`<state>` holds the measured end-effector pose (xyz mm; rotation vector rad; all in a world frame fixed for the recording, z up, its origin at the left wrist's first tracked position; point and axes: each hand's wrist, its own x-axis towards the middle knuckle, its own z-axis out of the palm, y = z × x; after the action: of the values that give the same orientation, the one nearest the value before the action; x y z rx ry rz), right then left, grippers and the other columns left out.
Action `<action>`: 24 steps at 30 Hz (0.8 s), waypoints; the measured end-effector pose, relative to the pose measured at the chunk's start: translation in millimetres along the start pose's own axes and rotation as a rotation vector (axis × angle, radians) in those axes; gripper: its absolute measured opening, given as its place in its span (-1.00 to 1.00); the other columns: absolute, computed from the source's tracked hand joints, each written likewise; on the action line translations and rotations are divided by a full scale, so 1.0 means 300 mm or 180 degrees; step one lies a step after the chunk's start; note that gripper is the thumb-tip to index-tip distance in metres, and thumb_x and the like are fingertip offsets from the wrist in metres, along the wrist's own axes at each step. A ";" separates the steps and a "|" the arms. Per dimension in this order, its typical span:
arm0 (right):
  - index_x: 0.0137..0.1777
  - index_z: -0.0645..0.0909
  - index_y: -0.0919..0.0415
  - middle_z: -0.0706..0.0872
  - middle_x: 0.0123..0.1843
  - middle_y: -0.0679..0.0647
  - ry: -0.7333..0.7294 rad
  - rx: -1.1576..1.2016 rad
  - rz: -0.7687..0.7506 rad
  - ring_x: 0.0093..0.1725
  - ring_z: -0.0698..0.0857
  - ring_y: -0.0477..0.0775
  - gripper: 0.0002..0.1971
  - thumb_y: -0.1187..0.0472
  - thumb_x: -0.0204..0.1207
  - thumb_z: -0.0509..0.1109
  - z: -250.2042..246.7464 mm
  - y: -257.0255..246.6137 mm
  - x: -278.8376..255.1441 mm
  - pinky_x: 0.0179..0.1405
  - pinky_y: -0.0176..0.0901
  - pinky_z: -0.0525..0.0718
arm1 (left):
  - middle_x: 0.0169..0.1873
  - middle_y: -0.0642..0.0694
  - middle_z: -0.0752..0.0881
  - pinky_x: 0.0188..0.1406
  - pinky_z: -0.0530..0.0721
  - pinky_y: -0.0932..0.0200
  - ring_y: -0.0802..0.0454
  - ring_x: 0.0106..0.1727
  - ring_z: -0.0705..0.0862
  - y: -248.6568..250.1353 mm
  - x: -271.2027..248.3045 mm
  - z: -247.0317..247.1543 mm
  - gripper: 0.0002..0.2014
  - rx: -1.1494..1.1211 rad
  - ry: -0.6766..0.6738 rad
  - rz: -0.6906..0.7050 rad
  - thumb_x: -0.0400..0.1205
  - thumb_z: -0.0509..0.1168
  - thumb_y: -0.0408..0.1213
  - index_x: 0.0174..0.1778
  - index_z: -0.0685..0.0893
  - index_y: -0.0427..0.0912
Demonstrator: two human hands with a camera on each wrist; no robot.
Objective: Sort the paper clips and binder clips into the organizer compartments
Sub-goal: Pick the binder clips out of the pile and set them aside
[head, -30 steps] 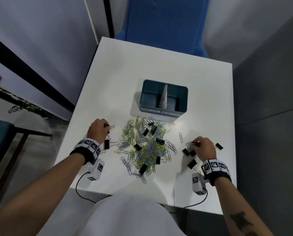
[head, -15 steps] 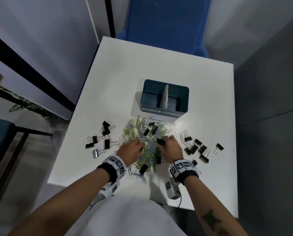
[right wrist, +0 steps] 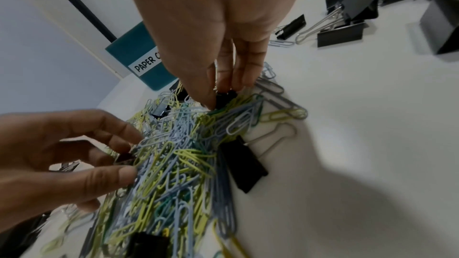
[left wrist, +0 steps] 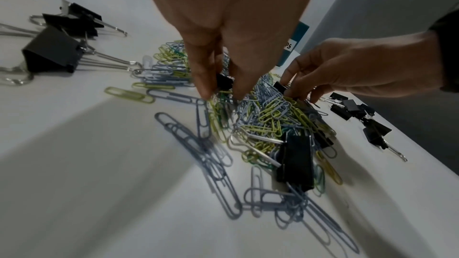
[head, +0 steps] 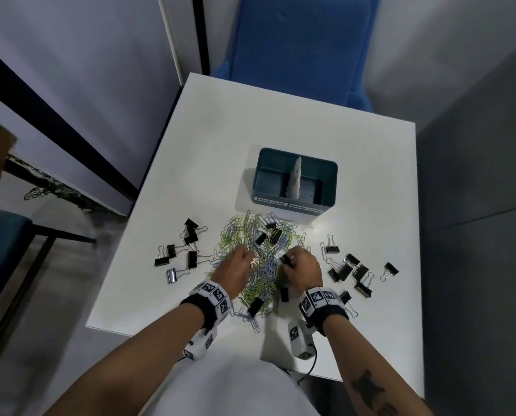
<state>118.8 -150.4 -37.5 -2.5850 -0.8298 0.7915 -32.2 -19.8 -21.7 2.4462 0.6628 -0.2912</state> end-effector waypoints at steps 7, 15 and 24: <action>0.18 0.62 0.16 0.54 0.25 0.13 0.0067 -0.0064 0.0170 0.06 0.67 0.20 -0.66 0.15 0.43 0.57 -0.012 0.001 -0.008 0.06 -0.01 0.68 | 0.15 -0.16 0.54 -0.07 0.63 0.13 -0.07 0.04 0.58 0.004 0.026 -0.004 -0.56 -0.0148 0.0125 -0.0316 0.49 0.44 -0.45 0.28 0.55 -0.21; 0.18 0.64 0.12 0.74 0.03 0.10 -0.0006 0.0436 -0.0111 -0.03 0.71 0.12 -0.66 0.24 0.41 0.55 -0.014 0.010 -0.008 -0.10 -0.18 0.66 | 0.08 0.04 0.47 -0.21 0.66 0.30 0.09 -0.13 0.63 -0.025 -0.012 -0.090 -0.61 -0.0592 0.0316 -0.0058 0.47 0.48 -0.45 0.18 0.62 -0.09; 0.11 0.74 0.04 0.78 -0.02 0.14 -0.0273 0.2519 0.0352 -0.24 0.73 0.06 -0.72 0.39 0.53 0.37 -0.105 0.019 -0.045 -0.24 -0.14 0.70 | 0.03 -0.03 0.54 -0.37 0.49 0.16 -0.10 -0.17 0.67 -0.261 -0.266 -0.122 -0.68 0.0042 0.0487 -0.0673 0.45 0.50 -0.28 0.09 0.64 -0.09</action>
<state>130.6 -167.0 -9.4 -1.9034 -0.2905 1.0126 -138.8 25.7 -2.1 2.4306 0.9918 -0.1922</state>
